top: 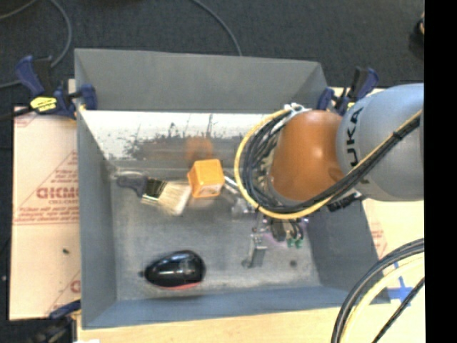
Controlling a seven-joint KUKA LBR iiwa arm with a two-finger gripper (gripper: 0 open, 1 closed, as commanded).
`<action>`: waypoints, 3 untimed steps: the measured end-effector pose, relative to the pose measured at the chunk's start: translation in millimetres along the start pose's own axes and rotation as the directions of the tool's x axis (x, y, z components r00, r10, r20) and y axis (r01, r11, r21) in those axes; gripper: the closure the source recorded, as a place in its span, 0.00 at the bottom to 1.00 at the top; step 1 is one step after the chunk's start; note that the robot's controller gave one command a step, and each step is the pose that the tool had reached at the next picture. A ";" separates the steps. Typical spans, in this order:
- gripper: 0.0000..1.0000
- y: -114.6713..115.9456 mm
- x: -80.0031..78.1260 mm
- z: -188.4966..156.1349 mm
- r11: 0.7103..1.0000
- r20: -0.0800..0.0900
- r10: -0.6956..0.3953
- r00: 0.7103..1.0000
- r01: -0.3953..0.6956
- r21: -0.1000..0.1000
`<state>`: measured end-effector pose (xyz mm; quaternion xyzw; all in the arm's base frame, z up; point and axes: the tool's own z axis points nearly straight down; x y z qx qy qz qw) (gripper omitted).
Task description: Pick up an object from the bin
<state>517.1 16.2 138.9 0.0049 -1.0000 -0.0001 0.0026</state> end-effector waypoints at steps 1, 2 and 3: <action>0.00 0.0 -1.9 -4.5 1.000 0.008 0.001 1.000 -0.001 0.000; 0.00 -81.5 -68.3 66.1 0.953 0.006 -0.302 0.953 0.302 0.004; 0.00 -128.9 -48.7 17.1 0.970 0.015 -0.241 0.970 0.241 0.003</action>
Offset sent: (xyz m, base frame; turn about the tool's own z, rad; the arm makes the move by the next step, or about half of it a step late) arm 0.0688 -0.0799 -0.0689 -0.3212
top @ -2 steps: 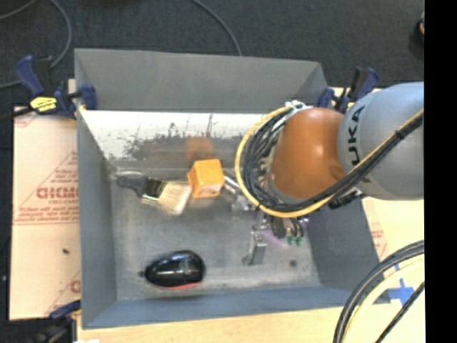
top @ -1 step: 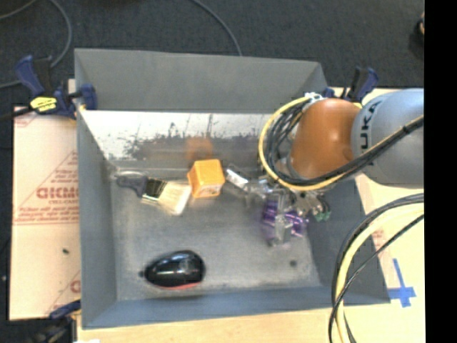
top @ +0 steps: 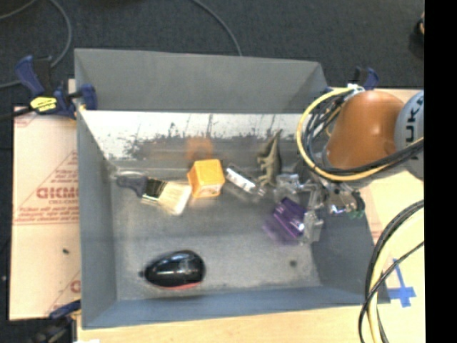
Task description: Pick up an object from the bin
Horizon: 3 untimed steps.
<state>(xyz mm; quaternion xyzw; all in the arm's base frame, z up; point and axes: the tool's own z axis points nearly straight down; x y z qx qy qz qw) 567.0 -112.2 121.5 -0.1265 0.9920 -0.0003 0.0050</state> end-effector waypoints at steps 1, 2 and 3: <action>0.00 10.7 -15.5 21.6 0.999 -0.002 0.038 0.999 -0.038 0.001; 0.00 -39.9 -14.1 50.5 0.999 0.009 0.043 0.999 -0.043 0.004; 1.00 -23.7 -13.9 50.5 0.998 0.002 0.064 0.998 -0.064 0.002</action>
Offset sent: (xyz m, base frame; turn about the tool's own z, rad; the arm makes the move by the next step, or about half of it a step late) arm 0.0226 -0.0329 -0.0515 0.0404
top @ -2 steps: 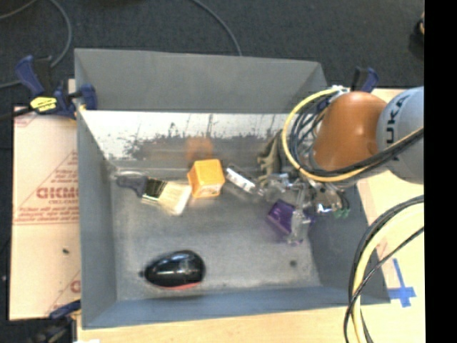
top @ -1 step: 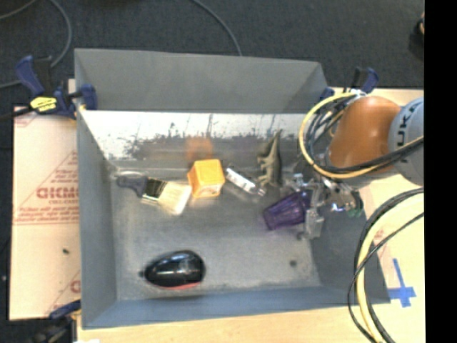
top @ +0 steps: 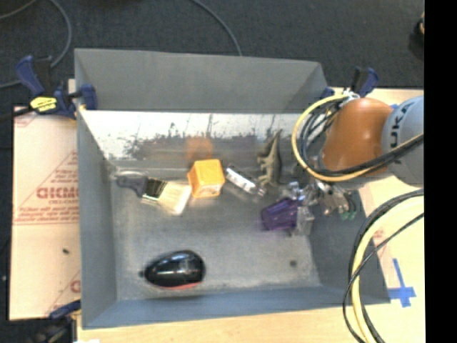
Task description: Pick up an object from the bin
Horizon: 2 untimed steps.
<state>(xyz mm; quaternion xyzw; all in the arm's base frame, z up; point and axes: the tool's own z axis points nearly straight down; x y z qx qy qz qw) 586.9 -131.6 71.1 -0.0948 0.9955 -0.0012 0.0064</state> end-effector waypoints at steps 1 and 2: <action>1.00 0.0 0.0 0.0 1.000 0.000 0.000 1.000 0.000 0.000; 1.00 -0.1 -0.1 -0.1 1.000 0.000 0.001 1.000 -0.001 0.000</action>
Offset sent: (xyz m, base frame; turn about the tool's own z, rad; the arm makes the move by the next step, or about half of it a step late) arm 0.0002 -0.0001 0.0019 0.0000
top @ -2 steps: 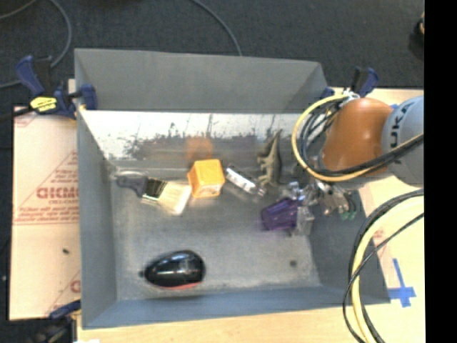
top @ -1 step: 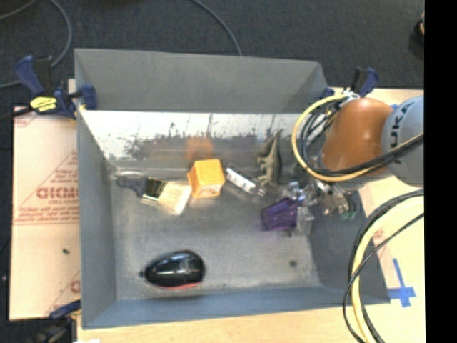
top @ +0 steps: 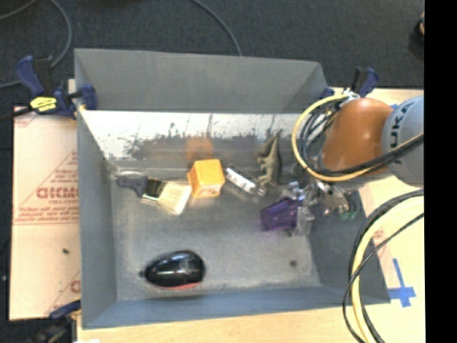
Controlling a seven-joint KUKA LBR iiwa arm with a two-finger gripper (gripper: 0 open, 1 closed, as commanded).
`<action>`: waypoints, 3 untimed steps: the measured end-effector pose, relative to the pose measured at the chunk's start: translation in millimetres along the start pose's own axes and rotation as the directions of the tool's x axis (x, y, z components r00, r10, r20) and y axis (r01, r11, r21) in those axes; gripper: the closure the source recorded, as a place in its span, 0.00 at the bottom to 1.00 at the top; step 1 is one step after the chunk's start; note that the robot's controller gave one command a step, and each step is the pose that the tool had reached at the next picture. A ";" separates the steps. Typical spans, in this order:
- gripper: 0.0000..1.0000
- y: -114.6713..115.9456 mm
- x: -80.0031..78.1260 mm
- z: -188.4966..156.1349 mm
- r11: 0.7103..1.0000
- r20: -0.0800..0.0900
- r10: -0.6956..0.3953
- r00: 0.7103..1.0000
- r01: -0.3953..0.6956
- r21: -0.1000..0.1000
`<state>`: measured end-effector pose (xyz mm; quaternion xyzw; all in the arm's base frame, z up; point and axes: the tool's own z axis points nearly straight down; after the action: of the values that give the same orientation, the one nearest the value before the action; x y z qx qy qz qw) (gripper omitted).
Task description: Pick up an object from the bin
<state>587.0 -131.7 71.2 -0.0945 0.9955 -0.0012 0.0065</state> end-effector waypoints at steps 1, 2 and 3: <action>1.00 0.1 0.6 -3.3 1.000 -0.001 0.000 1.000 0.000 0.000; 1.00 0.0 0.4 -14.9 1.000 0.000 0.000 1.000 0.000 -0.001; 1.00 0.0 0.4 -25.7 1.000 -0.002 0.001 1.000 -0.001 -0.001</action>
Offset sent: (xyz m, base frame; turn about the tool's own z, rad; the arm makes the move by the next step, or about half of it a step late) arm 0.0000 0.0000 0.0326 0.0000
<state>586.2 -131.7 96.9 -0.0942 0.9955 -0.0008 0.0056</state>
